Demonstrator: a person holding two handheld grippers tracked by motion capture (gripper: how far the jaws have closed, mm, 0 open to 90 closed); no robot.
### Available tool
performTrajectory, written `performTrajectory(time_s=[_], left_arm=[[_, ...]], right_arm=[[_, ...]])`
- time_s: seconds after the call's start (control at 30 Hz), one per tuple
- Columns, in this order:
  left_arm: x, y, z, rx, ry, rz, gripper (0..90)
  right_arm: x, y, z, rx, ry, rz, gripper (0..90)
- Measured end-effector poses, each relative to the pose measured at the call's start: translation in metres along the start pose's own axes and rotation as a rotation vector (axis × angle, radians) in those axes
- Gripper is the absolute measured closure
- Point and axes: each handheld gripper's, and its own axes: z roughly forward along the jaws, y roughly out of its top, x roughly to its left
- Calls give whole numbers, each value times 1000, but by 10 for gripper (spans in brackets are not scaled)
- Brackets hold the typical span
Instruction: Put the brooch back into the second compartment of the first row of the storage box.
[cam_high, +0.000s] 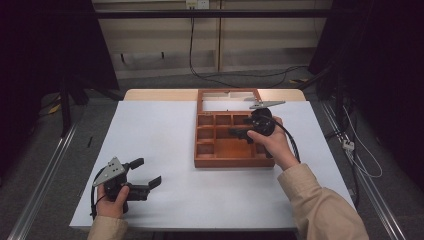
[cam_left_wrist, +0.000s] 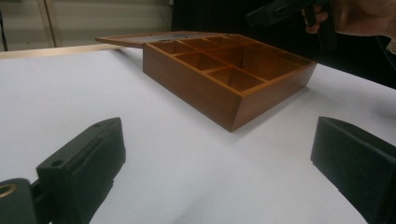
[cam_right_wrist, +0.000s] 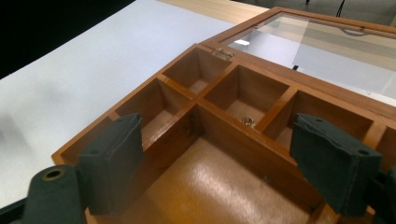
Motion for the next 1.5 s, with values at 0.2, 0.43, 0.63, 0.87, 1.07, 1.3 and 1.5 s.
performTrajectory(time_s=[0.2, 0.43, 0.63, 0.87, 1.07, 1.3, 1.5], left_arm=[[0, 0, -1, -2, 3, 1, 26], [0, 0, -1, -1, 2, 2, 26], [-1, 0, -1, -5, 3, 0, 26], [0, 0, -1, -4, 2, 0, 26], [0, 0, -1, -6, 1, 0, 26], [0, 0, -1, -5, 0, 0, 26], [0, 0, 0, -4, -1, -4, 26]], right_arm=[[4, -10, -15, -5, -2, -13, 165], [13, -25, -28, -7, -3, -40, 157], [16, -35, -40, -8, -2, -51, 157], [18, -47, -51, -12, 4, -56, 157], [20, -58, -60, -3, -6, -71, 157], [20, -70, -72, -13, -12, -63, 160], [20, -81, -79, -14, -14, -62, 161]])
